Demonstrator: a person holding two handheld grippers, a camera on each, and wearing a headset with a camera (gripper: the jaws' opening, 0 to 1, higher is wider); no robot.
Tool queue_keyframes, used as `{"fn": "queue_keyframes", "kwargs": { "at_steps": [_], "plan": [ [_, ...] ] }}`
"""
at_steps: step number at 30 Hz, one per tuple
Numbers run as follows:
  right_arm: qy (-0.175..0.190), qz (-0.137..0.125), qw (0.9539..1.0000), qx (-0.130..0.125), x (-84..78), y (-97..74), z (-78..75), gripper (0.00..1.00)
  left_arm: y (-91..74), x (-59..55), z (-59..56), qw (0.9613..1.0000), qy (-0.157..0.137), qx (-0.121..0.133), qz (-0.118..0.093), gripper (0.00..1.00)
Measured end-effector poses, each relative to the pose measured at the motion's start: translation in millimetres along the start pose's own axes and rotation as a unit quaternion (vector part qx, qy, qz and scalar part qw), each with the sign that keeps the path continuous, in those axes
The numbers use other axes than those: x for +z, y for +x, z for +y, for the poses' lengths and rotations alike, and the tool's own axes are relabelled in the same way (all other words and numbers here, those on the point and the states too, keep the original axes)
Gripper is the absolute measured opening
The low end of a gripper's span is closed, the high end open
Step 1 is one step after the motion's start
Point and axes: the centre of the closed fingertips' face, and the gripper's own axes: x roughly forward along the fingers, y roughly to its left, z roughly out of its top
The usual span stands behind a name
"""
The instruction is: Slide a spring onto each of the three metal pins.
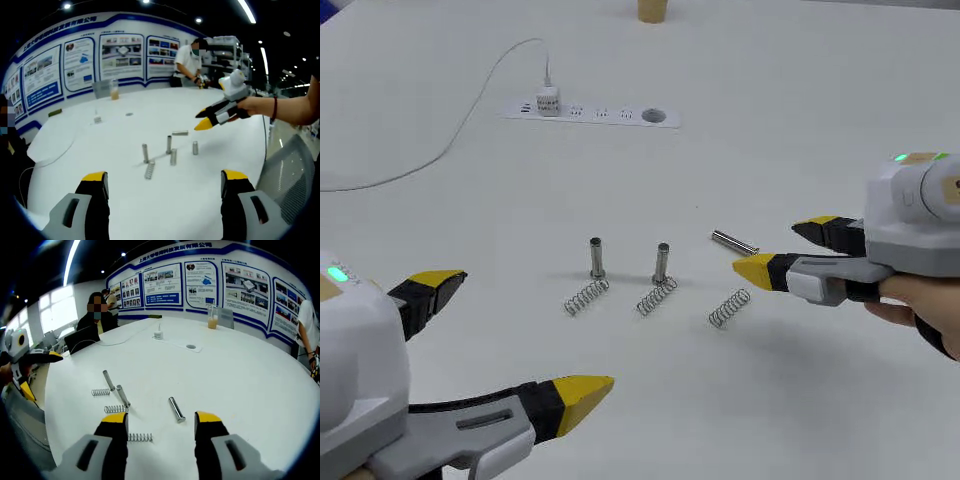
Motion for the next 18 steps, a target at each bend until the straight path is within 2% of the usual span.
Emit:
{"fn": "queue_keyframes", "kwargs": {
  "at_steps": [7,18],
  "plan": [
    [-0.006,0.004,1.0000,0.006,1.6,15.8,-6.0,0.43,3.3,-1.4,0.5,1.0000,0.005,-0.001,0.002,0.95],
    [-0.016,0.023,0.9995,0.014,-3.2,43.5,-10.9,0.33,9.9,-4.5,1.7,0.9999,0.008,-0.007,0.004,0.95]
  ]
}}
